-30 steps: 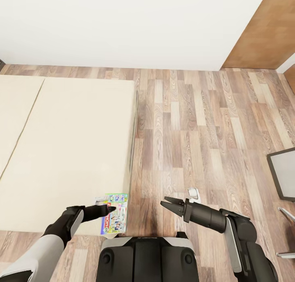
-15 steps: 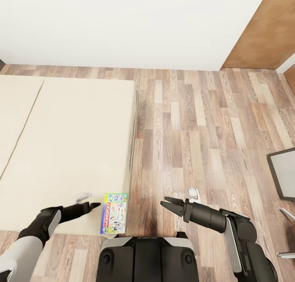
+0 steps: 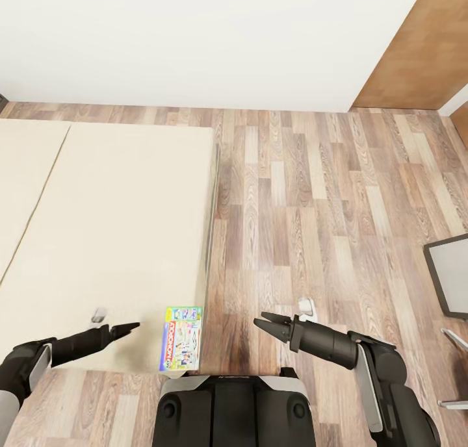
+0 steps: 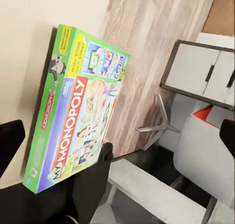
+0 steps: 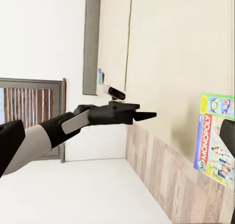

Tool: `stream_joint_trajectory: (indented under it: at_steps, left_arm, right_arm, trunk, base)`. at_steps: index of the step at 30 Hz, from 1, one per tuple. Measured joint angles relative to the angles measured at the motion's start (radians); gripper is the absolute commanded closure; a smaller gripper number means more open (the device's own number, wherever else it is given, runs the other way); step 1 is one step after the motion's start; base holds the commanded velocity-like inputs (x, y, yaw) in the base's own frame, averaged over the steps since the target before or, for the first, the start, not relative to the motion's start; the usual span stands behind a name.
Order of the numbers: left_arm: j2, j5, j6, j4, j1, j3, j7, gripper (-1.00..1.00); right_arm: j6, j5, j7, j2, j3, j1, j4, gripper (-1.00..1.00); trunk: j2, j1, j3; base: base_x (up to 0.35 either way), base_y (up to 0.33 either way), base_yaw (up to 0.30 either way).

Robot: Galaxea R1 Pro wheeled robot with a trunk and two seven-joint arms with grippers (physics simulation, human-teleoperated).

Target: Put all the toys in the child's room - the three board games (two on the bed and one on the table), the two jigsaw puzzles on the table, and the tennis ball on the table - inside the toy box on the table in the child's room.

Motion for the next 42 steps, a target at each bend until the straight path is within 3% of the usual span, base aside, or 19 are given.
stream_joint_trajectory:
  at_steps: [4, 12, 13, 24, 30, 42]
  left_arm:
    - [0.003, -0.004, 0.013, -0.001, 0.009, 0.013, -0.076, -1.00]
    - [0.006, -0.006, 0.015, -0.001, 0.014, 0.021, -0.116, -1.00]
    - [0.017, -0.003, 0.018, -0.001, 0.015, 0.023, -0.121, -1.00]
    - [0.022, -0.001, 0.018, -0.001, 0.015, 0.023, -0.122, -1.00]
    - [0.021, -0.001, 0.017, -0.001, 0.015, 0.022, -0.120, -1.00]
    - [0.019, -0.002, 0.012, -0.001, 0.015, 0.021, -0.116, -1.00]
  right_arm:
    - [0.000, 0.001, -0.021, 0.000, 0.001, 0.000, 0.001, -1.00]
    - [0.000, 0.000, -0.048, -0.002, 0.001, 0.000, 0.003, -1.00]
    - [0.000, 0.002, -0.063, 0.000, 0.003, 0.000, 0.004, -1.00]
    - [-0.002, 0.004, -0.121, 0.004, 0.016, -0.001, 0.009, -1.00]
    - [-0.050, 0.000, -0.126, 0.004, 0.015, -0.001, 0.012, -1.00]
    - [-0.065, -0.003, -0.127, 0.002, 0.007, -0.001, 0.020, -1.00]
  trunk:
    - [0.000, 0.000, 0.000]
    - [0.000, 0.000, 0.000]
    - [0.000, 0.000, 0.000]
    - [0.000, 0.000, 0.000]
    - [0.000, 0.000, 0.000]
    - [0.000, 0.000, 0.000]
  base:
    - [0.000, 0.000, 0.000]
    - [0.000, 0.000, 0.000]
    - [0.000, 0.000, 0.000]
    - [-0.005, 0.000, 0.000]
    - [-0.042, 0.000, 0.000]
    - [-0.004, 0.000, 0.000]
